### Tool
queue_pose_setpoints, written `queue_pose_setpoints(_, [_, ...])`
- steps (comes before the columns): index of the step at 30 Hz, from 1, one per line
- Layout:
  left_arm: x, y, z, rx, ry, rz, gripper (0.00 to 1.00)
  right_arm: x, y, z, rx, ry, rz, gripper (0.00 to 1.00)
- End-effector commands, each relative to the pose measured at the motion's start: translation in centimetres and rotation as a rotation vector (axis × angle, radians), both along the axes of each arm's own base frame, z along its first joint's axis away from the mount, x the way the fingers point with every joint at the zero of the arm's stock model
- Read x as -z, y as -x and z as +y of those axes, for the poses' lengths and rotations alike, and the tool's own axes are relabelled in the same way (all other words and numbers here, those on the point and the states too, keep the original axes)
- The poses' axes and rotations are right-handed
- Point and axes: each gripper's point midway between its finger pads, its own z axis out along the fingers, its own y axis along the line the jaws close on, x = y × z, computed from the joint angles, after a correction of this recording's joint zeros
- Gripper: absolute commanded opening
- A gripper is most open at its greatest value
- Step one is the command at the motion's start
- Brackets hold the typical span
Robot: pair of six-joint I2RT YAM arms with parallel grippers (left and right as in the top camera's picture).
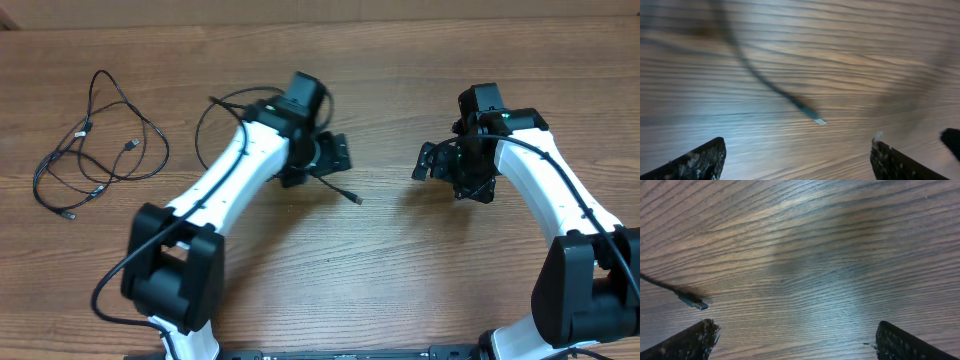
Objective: Untangle cables
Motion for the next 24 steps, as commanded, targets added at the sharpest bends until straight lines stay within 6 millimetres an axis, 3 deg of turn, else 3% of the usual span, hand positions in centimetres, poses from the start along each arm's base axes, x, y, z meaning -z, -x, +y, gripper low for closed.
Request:
queue_pose_setpoints(1, [1.6, 1.4, -3.0, -0.018, 0.017, 0.048, 0.89, -0.6, -0.4, -0.2, 0.002, 0.004, -0.024, 1.0])
queue_pose_setpoints(9, [5.4, 2.3, -3.2, -0.081, -0.16, 0.047, 0.86, -0.6, -0.4, -0.2, 0.002, 0.004, -0.024, 1.0])
queue_pose_setpoints(16, [6.6, 1.0, -2.0, -0.117, -0.281, -0.04, 0.86, -0.6, -0.4, -0.2, 0.002, 0.004, -0.026, 1.0])
queue_pose_setpoints(24, [8.8, 2.0, -2.5, -0.09, -0.299, 0.009, 0.87, -0.6, -0.5, -0.2, 0.002, 0.003, -0.031, 1.0])
